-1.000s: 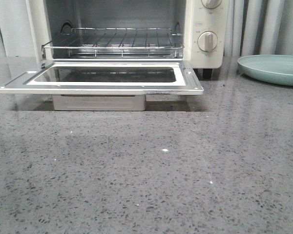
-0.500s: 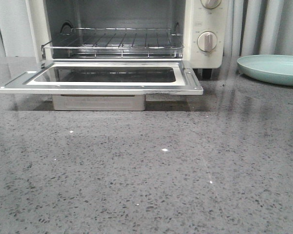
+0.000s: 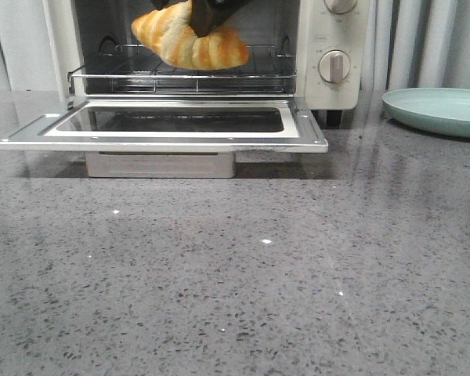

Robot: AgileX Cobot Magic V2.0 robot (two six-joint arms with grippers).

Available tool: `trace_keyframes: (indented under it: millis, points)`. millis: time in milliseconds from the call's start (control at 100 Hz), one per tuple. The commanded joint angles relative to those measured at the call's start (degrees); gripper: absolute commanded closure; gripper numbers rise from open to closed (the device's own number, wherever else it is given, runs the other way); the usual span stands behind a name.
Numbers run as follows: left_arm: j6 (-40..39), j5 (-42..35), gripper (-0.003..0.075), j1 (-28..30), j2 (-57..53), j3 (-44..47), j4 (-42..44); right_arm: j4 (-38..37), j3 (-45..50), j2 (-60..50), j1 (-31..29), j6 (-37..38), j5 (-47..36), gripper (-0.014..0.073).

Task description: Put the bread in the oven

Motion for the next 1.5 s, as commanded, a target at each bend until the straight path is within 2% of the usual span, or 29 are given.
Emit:
trace_keyframes:
  millis: [0, 60, 110, 160, 280, 330, 370, 460, 530, 650, 730, 830, 910, 1080, 1150, 1260, 1380, 1490]
  points:
    - [-0.5, -1.9, 0.0742, 0.1, -0.2, -1.7, -2.3, -1.8, -5.1, -1.1, -1.1, -0.4, -4.0, 0.0654]
    - [-0.5, -1.7, 0.0742, 0.1, -0.2, -1.7, -2.3, -1.8, -6.4, -0.3, -1.3, -0.4, -3.3, 0.0638]
    - [-0.5, -1.7, 0.0742, 0.1, -0.2, -1.7, -2.3, -1.8, -6.8, 0.4, -1.3, -0.4, -3.1, 0.0587]
    - [-0.5, -1.7, 0.0742, 0.1, -0.2, -1.7, -2.3, -1.8, -6.8, 0.5, -1.5, -0.4, -3.1, 0.0482]
    - [-0.5, -2.1, 0.0742, 0.1, -0.2, -1.7, -2.3, -1.8, -6.8, 0.9, -1.7, 1.6, -1.9, 0.0079]
    - [-0.5, -2.7, 0.0742, 0.1, -0.2, -1.7, -2.1, -1.8, -6.8, 0.9, -1.7, 3.1, -1.2, -0.0017]
    - [-0.5, -3.7, 0.0742, 0.1, -0.3, -1.7, -1.9, -1.8, -6.8, 0.3, -1.7, 3.8, -0.4, -0.0042]
    - [-0.5, -6.8, 0.0742, 0.4, -1.6, -1.7, -1.1, -0.4, -6.8, -1.5, -1.6, 3.8, 4.1, 0.0002]
    - [-0.5, -8.7, 0.0742, 0.4, -3.3, -1.7, 1.1, 1.3, -6.6, -3.8, -1.5, 3.8, 8.3, 0.0119]
    - [-2.7, -10.7, 0.0742, 0.4, -7.6, -0.2, 7.4, 1.8, -3.4, -10.5, -1.5, 3.3, 12.3, 0.0489]
    - [-7.7, -12.1, 0.0742, 0.4, -10.7, 2.1, 13.7, 1.9, 2.6, -16.6, -1.5, 3.2, 10.6, 0.0665]
    - [-14.2, -12.1, 0.0742, 0.4, -14.0, 5.8, 21.1, 3.0, 12.5, -24.6, -1.5, 3.2, 7.5, 0.0657]
    - [-17.9, -12.1, 0.0742, 0.4, -16.8, 9.2, 23.2, 4.7, 22.5, -33.1, -1.5, 3.2, 5.2, 0.0657]
    - [-19.5, -12.2, 0.0742, 0.4, -23.1, 15.6, 24.0, 5.0, 46.1, -58.3, -1.5, 3.2, -12.2, 0.0657]
    - [-19.5, -12.2, 0.0742, 0.4, -25.1, 18.1, 24.0, 5.0, 53.8, -69.0, -1.5, 3.2, -16.0, 0.0659]
    - [-19.5, -12.2, 0.0742, 0.4, -26.3, 21.3, 23.5, 5.0, 61.3, -83.3, -2.1, 3.3, -13.5, 0.0657]
    - [-19.5, -12.9, 0.0742, 0.4, -26.3, 22.2, 21.3, 3.9, 62.5, -90.5, -4.4, 5.7, -2.7, 0.0646]
    - [-19.5, -13.0, 0.0742, 0.4, -26.3, 22.2, 21.1, 2.5, 62.6, -94.6, -5.5, 5.7, -4.2, 0.0648]
